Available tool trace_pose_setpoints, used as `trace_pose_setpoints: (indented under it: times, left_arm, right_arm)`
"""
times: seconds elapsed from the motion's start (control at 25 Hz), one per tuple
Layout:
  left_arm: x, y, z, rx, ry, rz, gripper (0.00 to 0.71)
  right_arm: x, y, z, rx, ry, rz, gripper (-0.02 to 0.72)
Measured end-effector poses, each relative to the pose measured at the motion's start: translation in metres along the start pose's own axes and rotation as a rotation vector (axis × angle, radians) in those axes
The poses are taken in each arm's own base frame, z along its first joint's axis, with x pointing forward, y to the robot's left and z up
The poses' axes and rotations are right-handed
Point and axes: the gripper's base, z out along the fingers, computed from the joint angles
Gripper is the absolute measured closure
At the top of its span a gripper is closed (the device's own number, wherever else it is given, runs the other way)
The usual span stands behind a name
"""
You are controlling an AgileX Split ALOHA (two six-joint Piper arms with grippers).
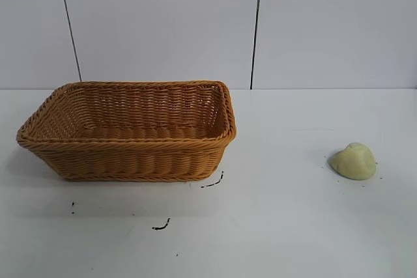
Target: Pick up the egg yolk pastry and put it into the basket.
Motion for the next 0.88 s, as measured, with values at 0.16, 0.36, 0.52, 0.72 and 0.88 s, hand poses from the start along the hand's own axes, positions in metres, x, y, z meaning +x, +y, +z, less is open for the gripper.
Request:
trace_pose_setpoints:
  times: [0.16,0.36,0.52,0.72,0.88]
  left_arm:
    - [0.000,0.000,0.000,0.000,0.000,0.000,0.014]
    - [0.000,0.000,0.000,0.000,0.000,0.000,0.014]
    - [0.000,0.000,0.000,0.000,0.000,0.000,0.014]
    - [0.000,0.000,0.000,0.000,0.000,0.000,0.014]
    - [0.000,0.000,0.000,0.000,0.000,0.000,0.014]
  right_arm:
    - [0.000,0.000,0.000,0.000,0.000,0.000,0.057]
    - [-0.001,0.000,-0.001,0.001,-0.004,-0.001,0.057]
    - [-0.018,0.000,-0.002,0.001,0.024,0.000,0.047]
    - [-0.070,0.000,0.019,0.001,0.160,0.003,0.015]
    - [-0.115,-0.001,0.060,0.000,0.299,0.006,0.015]
